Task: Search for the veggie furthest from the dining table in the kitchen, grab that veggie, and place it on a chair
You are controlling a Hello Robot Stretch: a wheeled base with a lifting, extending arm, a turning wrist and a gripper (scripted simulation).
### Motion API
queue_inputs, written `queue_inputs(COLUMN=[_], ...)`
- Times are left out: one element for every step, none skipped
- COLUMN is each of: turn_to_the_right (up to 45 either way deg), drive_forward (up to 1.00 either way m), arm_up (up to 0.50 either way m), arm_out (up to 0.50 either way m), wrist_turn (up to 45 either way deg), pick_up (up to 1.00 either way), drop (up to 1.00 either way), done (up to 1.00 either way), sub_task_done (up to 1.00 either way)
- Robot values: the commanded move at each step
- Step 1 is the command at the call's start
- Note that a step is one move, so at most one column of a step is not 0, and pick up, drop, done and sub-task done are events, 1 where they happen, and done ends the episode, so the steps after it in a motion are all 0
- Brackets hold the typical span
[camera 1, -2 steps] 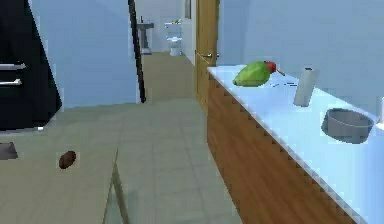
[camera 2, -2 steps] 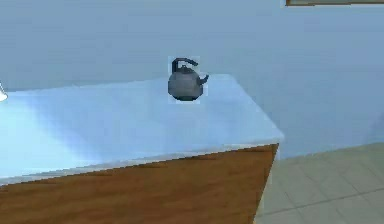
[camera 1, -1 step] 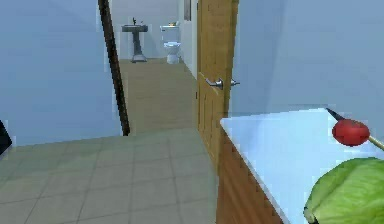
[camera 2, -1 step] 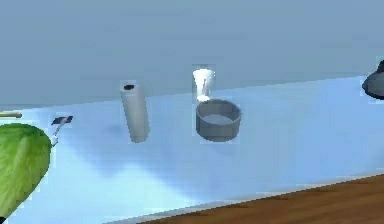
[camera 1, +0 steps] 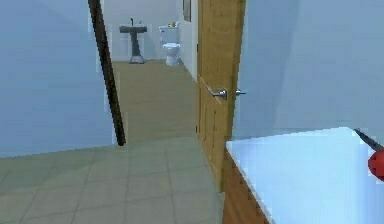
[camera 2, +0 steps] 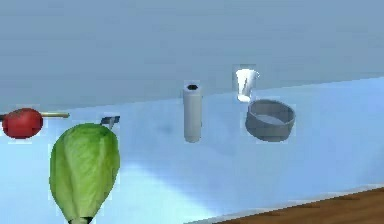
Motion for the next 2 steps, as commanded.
queue_inputs(turn_to_the_right=[-36.0,0.0], drive_forward=[0.0,0.0], arm_up=[0.0,0.5], arm_out=[0.0,0.0], wrist_turn=[0.0,0.0], pick_up=[0.0,0.0], drop=[0.0,0.0], done=[0.0,0.0], sub_task_done=[0.0,0.0])
